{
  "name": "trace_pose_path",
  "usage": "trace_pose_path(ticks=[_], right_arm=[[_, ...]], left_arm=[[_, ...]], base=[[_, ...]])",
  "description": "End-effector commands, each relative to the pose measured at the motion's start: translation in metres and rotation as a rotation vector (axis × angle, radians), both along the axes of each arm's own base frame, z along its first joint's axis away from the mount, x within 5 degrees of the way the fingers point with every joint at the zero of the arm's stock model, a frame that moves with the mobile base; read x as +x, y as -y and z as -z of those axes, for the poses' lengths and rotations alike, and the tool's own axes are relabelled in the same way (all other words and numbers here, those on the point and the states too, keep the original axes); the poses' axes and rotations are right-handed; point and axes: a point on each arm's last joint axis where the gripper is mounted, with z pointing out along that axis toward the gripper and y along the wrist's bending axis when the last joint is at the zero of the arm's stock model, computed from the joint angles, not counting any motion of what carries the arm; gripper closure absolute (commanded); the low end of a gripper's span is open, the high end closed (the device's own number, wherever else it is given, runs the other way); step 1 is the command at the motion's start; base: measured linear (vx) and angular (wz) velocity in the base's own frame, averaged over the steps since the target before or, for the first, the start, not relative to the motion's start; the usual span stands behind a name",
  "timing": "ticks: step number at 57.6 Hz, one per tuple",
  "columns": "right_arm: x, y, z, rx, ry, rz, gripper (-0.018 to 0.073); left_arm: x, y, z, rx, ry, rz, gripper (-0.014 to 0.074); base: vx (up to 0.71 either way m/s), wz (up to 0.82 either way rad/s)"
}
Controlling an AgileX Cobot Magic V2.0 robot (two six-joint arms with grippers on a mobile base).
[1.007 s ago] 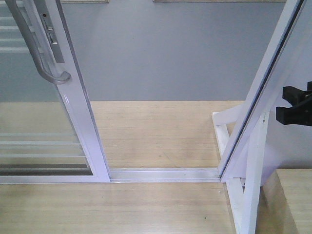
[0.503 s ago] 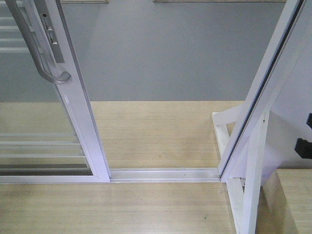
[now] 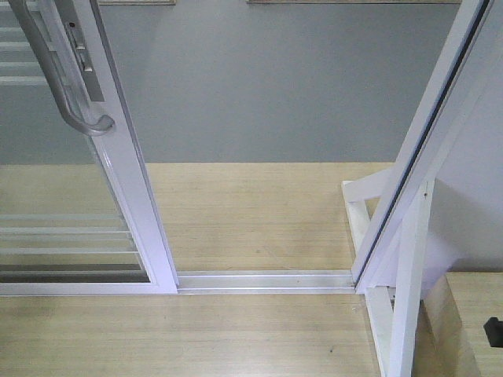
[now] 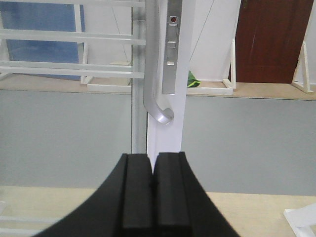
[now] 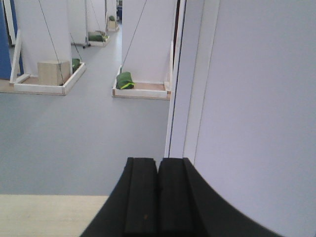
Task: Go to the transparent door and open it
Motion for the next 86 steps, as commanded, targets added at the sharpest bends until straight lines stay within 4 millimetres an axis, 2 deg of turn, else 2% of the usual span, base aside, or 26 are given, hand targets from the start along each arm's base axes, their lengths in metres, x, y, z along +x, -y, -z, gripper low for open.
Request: trace_pose_path(ticks=[1, 86], right_arm=[[-0.0024, 0.0, -0.0058, -0.027, 0.089, 0.002, 0.0568], [-0.0023, -0.0001, -0.0064, -0.035, 0.094, 0.001, 0.0568]], left_arm=[[-0.0002, -0.0007, -0.0016, -0.004, 0.071, -0.005, 0.0603], [-0.0002, -0.0007, -0.0017, -0.004, 0.072, -0.005, 0.0603]], base=[[0.0, 0.0], [0.0, 0.0]])
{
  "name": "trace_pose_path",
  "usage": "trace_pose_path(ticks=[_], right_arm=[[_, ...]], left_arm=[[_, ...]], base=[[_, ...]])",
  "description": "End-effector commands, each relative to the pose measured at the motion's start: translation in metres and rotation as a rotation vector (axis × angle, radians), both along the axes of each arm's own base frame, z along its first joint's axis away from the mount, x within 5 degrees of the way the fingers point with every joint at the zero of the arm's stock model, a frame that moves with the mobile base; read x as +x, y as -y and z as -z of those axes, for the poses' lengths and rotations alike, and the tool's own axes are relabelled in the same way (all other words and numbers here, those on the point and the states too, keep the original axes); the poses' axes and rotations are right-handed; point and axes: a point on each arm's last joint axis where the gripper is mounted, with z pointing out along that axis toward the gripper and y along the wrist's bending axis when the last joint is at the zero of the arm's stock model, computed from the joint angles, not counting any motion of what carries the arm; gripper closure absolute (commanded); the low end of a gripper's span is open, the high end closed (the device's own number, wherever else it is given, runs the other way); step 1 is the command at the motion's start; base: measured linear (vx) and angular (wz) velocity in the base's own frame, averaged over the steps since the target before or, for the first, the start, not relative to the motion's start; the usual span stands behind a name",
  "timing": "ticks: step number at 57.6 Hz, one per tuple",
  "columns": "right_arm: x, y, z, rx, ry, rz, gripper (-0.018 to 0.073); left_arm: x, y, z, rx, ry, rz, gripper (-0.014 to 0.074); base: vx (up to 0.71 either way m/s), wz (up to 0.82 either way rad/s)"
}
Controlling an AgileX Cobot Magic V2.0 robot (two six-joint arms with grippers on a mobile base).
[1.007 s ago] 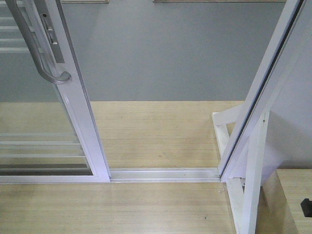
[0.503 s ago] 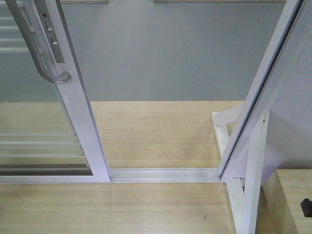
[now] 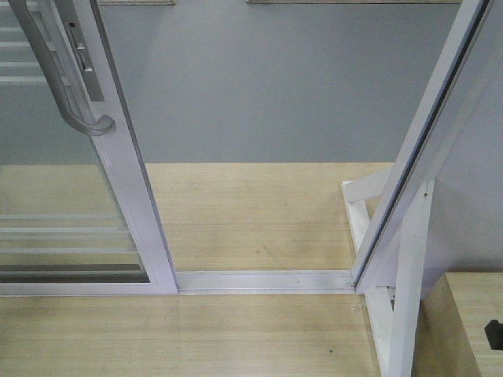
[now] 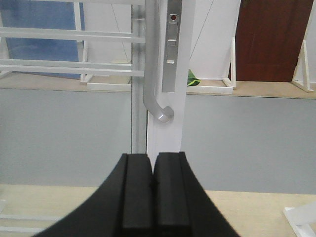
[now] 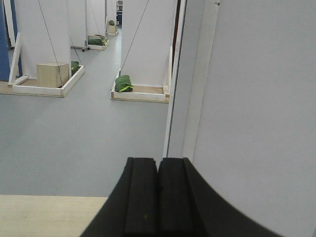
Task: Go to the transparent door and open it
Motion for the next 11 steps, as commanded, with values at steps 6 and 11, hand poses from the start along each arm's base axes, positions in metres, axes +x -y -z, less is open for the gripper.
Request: trace_pose_path(ticks=[6, 11], right_arm=[[-0.001, -0.0001, -0.0069, -0.023, 0.094, 0.0, 0.0568], [-0.001, -0.0001, -0.0069, -0.023, 0.094, 0.0, 0.0568]], left_arm=[[-0.0002, -0.0007, -0.0023, -0.003, 0.076, -0.006, 0.0603], [-0.0002, -0.0007, -0.0023, -0.003, 0.076, -0.006, 0.0603]], base=[[0.0, 0.0], [0.0, 0.0]])
